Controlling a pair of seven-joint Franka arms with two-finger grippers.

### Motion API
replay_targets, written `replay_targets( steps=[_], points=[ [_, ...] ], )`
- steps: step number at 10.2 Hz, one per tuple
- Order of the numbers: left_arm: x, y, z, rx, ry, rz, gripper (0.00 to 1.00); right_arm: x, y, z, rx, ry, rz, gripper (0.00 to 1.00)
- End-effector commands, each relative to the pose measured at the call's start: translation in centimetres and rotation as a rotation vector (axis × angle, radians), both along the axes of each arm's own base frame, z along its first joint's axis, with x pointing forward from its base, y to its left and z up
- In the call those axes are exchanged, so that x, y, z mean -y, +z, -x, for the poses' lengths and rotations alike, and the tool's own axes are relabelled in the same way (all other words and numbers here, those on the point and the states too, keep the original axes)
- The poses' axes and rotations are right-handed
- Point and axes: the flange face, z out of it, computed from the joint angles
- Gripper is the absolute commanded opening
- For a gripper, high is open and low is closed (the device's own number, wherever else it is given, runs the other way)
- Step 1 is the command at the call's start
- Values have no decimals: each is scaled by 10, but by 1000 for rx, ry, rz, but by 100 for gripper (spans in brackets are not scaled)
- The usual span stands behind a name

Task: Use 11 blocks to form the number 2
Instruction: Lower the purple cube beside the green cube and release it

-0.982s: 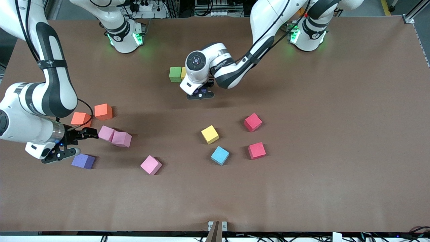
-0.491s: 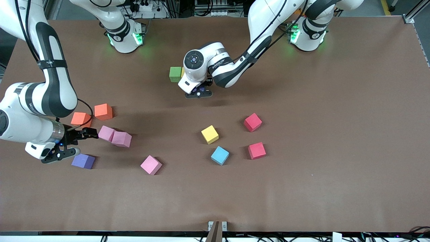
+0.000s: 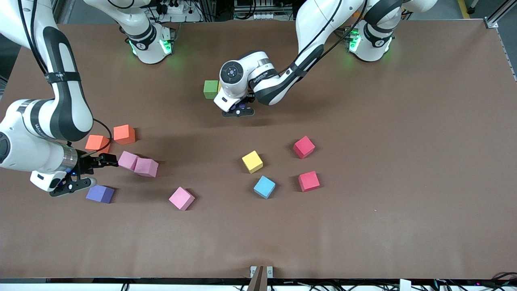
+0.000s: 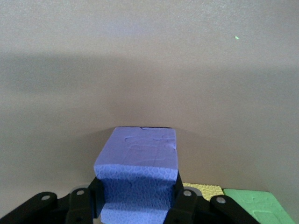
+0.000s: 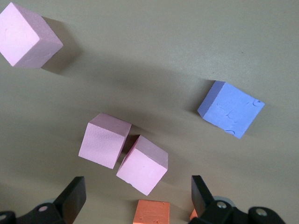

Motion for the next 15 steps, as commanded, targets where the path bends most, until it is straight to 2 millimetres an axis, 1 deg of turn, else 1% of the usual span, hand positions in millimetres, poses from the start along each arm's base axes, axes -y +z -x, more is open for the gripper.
replay_targets(
  steps=[1, 3, 4, 5, 6, 7, 9, 10, 11, 12, 13, 15],
  points=[
    [4, -3, -1, 18, 0, -10, 0, 4, 2, -1, 4, 1, -8, 100],
    [4, -5, -1, 15, 7, -14, 0, 4, 2, -1, 4, 1, -8, 100],
    [4, -6, -1, 15, 12, -15, 2, 4, 2, -1, 4, 0, -10, 100],
    [4, -6, -1, 15, 12, -15, 18, 4, 2, -1, 4, 1, -8, 100],
    [4, -7, -1, 13, 12, -16, 45, 4, 2, -1, 4, 1, -8, 100],
    [4, -7, -1, 13, 12, -16, 63, 4, 2, -1, 4, 1, -8, 100],
    [4, -9, -1, 13, 12, -15, 64, 4, 2, -1, 4, 1, -8, 100],
    [5, -10, 2, 11, 8, -16, 70, 4, 2, -1, 4, 1, -8, 100],
    [5, -10, 2, 12, 8, -15, 74, 4, 2, -1, 4, 1, -8, 100],
    [5, -10, 2, 13, 9, -12, 75, 4, 2, -1, 4, 1, -8, 100],
    [6, -9, 1, 15, 9, -10, 82, 4, 2, -1, 4, 1, -8, 100],
    [6, -8, 1, 16, 10, -8, 85, 5, 2, -1, 4, -1, -8, 100]
  ],
)
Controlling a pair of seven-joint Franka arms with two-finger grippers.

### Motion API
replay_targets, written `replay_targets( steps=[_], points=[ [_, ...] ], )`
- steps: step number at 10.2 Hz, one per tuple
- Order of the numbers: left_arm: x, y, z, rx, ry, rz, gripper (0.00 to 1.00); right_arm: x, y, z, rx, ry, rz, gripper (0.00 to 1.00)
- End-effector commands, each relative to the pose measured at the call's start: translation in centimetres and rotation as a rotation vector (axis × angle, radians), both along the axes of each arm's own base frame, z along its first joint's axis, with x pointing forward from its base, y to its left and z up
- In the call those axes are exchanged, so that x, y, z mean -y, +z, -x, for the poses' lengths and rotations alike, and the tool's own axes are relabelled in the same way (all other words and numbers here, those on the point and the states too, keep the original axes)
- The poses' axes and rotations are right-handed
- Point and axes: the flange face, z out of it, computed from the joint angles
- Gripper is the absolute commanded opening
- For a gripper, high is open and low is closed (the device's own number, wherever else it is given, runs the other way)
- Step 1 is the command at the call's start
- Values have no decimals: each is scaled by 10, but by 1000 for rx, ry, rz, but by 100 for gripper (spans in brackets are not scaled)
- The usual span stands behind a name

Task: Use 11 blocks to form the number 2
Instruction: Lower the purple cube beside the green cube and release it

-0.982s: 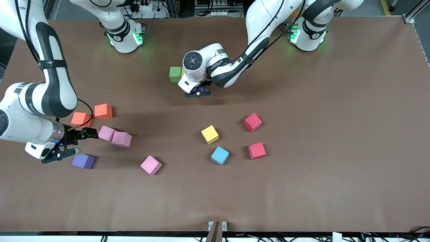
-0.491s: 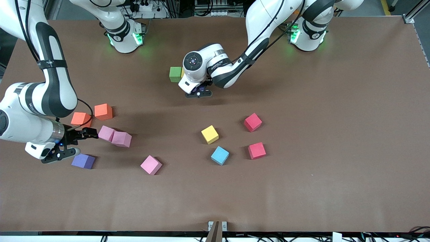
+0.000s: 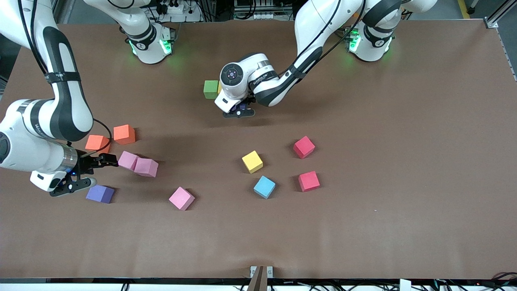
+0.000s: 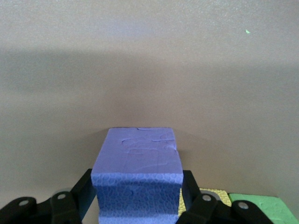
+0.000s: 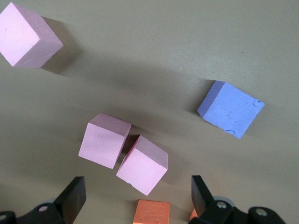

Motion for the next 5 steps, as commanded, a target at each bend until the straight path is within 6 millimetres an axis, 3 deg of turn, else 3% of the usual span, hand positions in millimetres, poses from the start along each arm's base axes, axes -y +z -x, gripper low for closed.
replay_targets(
  steps=[1, 5],
  points=[
    [6, 3, -2, 24, 9, 0, 85, 5, 2, -1, 4, -1, -8, 100],
    [5, 23, -13, 44, 22, 22, 86, 6, 2, -1, 4, -2, -8, 100]
  ],
)
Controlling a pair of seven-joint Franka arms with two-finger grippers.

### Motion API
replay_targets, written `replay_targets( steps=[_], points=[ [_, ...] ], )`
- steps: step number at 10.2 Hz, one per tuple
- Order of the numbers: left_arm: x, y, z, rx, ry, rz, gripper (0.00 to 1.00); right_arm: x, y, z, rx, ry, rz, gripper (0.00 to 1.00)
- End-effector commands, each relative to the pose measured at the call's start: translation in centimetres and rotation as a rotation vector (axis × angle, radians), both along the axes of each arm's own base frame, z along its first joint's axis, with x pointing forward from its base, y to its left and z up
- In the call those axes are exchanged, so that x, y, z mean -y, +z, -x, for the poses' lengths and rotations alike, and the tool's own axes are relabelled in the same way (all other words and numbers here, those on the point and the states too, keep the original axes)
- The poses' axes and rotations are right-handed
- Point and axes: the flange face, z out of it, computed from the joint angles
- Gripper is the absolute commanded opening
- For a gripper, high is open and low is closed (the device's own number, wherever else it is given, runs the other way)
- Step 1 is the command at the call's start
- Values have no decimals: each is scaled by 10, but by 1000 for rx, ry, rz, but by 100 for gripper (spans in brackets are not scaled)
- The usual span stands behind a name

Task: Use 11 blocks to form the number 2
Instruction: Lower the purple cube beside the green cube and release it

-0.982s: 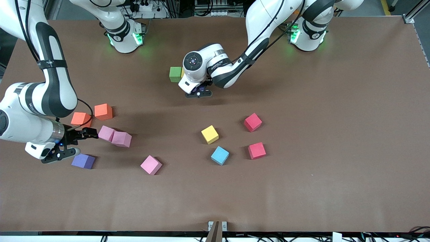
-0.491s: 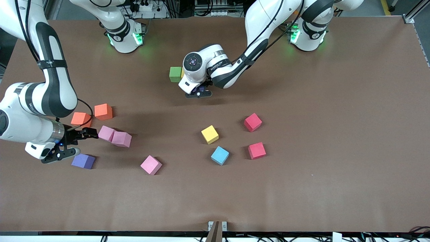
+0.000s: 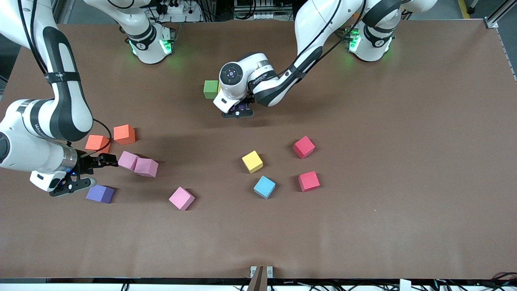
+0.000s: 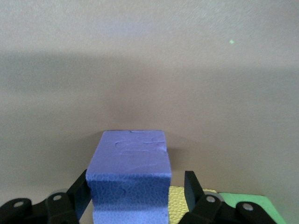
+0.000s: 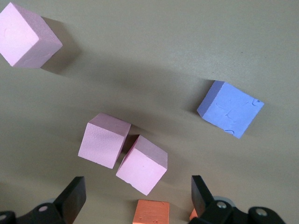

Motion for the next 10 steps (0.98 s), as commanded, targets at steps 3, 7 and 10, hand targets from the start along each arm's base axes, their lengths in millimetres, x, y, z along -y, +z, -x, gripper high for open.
replay_targets(
  steps=[3, 7, 10],
  points=[
    [-5, 26, -24, 47, 35, 17, 86, 5, 2, -1, 4, -1, -9, 100],
    [-21, 49, -53, 65, 75, 33, 86, 5, 2, -1, 4, -2, -10, 100],
    [-32, 58, -71, 68, 122, 38, 86, 4, 2, -1, 4, 1, -9, 100]
  ],
)
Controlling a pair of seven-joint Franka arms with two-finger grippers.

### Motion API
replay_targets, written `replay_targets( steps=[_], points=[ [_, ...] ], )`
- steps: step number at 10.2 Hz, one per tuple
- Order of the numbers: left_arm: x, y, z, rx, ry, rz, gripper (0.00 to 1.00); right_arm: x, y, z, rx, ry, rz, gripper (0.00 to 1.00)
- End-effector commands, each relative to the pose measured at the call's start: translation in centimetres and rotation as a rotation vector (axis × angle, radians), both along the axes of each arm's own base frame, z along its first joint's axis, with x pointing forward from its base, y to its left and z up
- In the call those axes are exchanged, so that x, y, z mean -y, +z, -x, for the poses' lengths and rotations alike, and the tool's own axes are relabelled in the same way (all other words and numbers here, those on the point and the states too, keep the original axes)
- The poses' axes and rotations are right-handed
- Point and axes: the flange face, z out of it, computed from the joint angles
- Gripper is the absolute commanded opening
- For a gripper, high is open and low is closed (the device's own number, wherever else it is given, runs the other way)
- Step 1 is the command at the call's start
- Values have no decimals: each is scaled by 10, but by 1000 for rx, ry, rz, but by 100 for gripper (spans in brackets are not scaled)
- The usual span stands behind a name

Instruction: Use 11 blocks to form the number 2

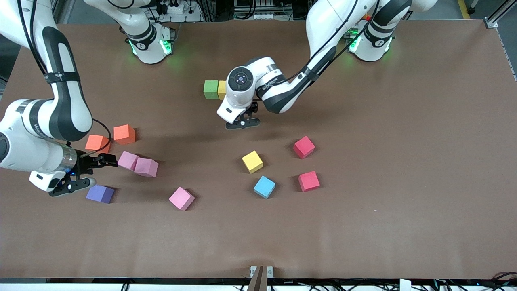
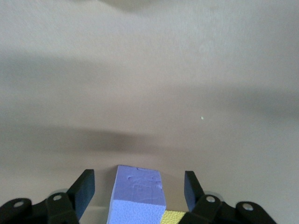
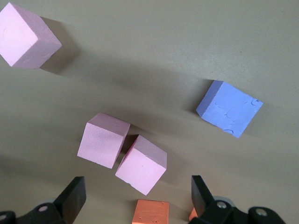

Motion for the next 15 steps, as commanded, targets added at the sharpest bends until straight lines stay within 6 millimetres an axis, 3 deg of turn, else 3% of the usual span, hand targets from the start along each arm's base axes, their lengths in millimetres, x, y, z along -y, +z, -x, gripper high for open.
replay_targets(
  steps=[1, 3, 7, 9, 12, 15],
  points=[
    [-9, 9, -7, 11, 36, -20, 86, 3, 2, -1, 4, 2, -9, 100],
    [-38, 3, -49, 60, 64, -51, 88, 3, 2, -1, 4, 2, -9, 100],
    [-77, 13, -119, 153, 83, -37, 87, 5, 0, -1, 4, -3, -10, 100],
    [-91, 1, -146, 240, 86, 9, 87, 12, -14, -2, 8, -29, -23, 100],
    [-82, 4, -154, 319, 159, 99, 87, -5, -25, -5, -2, -176, -24, 100],
    [-63, -17, -137, 289, 275, 109, 84, -52, -45, 0, -2, -307, 13, 100]
  ],
)
